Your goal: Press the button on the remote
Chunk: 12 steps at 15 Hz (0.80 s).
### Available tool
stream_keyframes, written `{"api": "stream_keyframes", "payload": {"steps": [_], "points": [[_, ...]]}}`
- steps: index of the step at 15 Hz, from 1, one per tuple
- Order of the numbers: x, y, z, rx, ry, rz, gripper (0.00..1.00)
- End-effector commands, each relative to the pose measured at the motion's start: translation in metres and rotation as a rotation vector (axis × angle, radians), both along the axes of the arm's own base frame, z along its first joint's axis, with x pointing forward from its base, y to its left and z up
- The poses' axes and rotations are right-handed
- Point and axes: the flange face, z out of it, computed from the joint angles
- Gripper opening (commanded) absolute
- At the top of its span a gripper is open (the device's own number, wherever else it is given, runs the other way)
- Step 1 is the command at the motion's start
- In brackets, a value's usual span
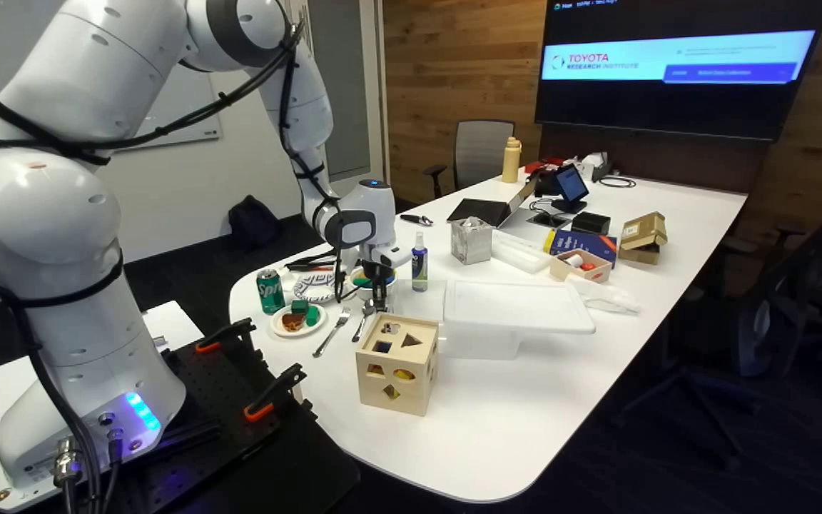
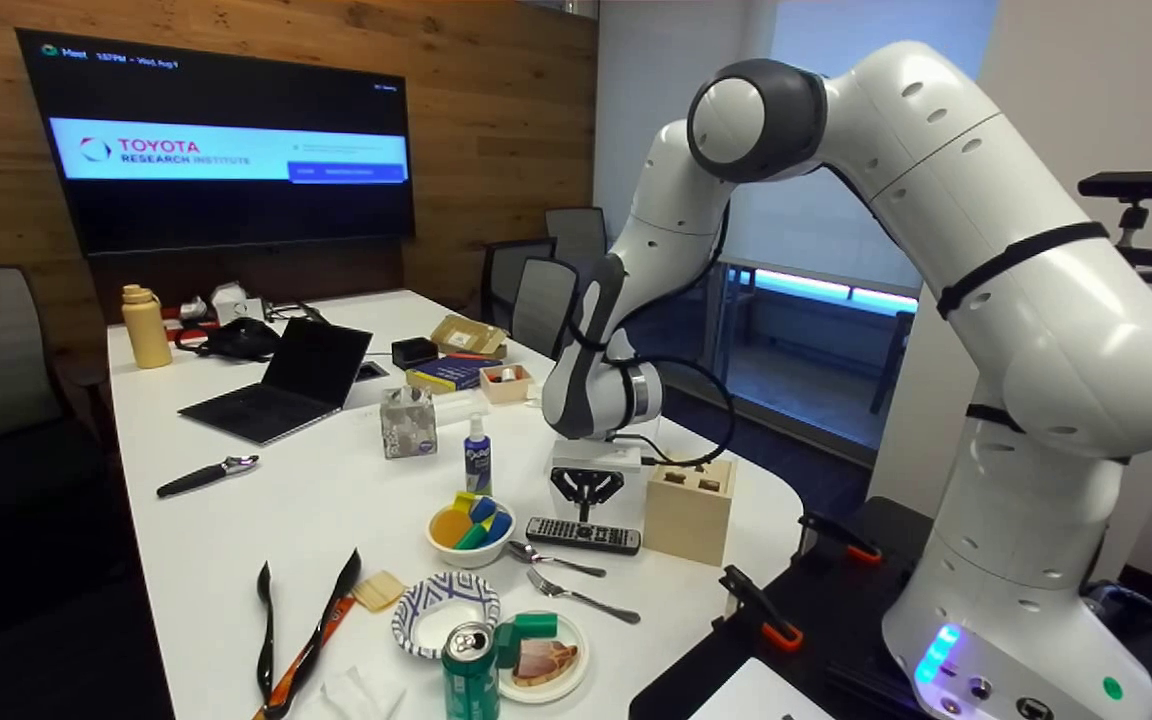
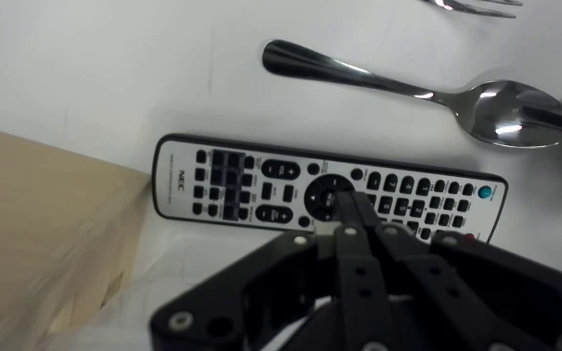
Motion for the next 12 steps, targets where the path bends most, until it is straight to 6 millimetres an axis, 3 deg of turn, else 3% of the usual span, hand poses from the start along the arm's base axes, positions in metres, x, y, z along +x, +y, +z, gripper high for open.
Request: {"api": "stream_keyframes", "payload": {"steps": [1,12], "points": [[0.012,0.000,-0.011,-0.008,0.028,-0.013,0.00],[0.025,-0.005,-0.041,-0.011,0.105,-0.024,0.00]]}}
